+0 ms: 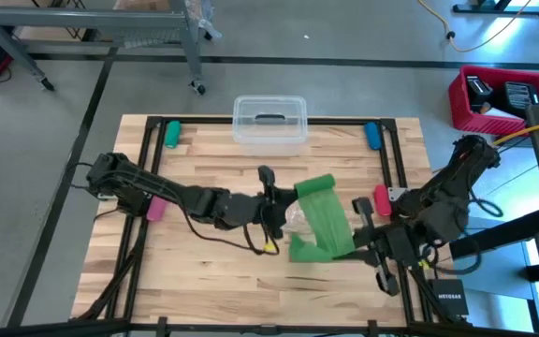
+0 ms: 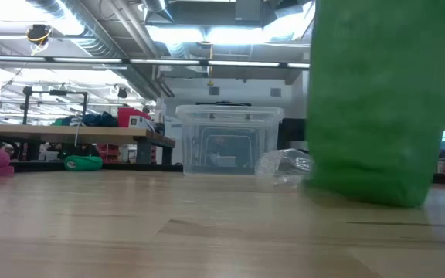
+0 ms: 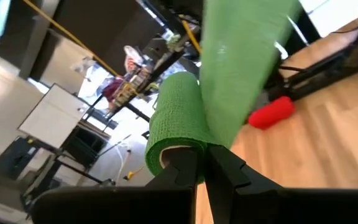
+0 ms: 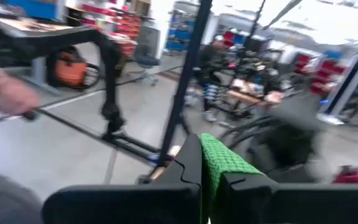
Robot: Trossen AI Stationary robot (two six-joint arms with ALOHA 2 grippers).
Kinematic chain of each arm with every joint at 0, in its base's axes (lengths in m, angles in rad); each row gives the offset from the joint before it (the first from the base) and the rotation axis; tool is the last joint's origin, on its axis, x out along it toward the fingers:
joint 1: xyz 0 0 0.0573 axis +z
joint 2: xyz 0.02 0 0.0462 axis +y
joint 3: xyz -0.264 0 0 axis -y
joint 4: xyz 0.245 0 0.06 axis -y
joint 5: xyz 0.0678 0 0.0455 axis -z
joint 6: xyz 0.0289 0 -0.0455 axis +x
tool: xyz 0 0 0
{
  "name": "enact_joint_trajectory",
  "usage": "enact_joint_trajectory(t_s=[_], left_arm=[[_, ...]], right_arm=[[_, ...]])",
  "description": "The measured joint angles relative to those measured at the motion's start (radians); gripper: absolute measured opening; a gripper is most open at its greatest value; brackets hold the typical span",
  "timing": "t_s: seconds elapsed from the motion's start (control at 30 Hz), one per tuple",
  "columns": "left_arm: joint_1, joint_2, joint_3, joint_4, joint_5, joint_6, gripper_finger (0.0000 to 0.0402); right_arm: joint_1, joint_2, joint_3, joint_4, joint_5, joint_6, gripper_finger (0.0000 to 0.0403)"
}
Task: Roll bandage
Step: Roll the green bandage
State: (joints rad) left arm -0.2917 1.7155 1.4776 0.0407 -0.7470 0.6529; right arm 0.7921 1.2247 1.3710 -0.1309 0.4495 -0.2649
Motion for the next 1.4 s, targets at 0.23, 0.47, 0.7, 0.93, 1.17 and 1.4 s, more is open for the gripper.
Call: enact_joint_trajectory(t_s=[0.23,0.47,0.7,0.93,1.17,1.4], left_arm=[[-0.060,0.047,0.001,0.002,0.056,-0.027,0.0006],[-0.103,0.071,0.002,0.004,0.121,-0.064,0.0005],[-0.146,0.083,0.002,0.008,0.150,-0.105,0.0007],[-0.185,0.084,0.000,0.049,0.151,-0.084,0.0009],[-0.196,0.087,-0.002,0.049,0.161,-0.077,0.0010],[-0.196,0.098,-0.002,0.028,0.211,-0.196,0.0010]], right_arm=[[-0.001,0.000,0.140,-0.082,0.148,-0.144,0.0004],[-0.063,-0.003,0.238,-0.167,0.218,-0.192,0.0004],[-0.189,-0.007,0.279,-0.248,0.285,-0.177,0.0004],[-0.347,-0.009,0.281,-0.364,0.280,-0.071,0.0004],[-0.510,-0.010,0.238,-0.555,0.143,0.182,0.0006],[-0.651,0.002,0.083,-0.629,0.014,0.363,0.0058]])
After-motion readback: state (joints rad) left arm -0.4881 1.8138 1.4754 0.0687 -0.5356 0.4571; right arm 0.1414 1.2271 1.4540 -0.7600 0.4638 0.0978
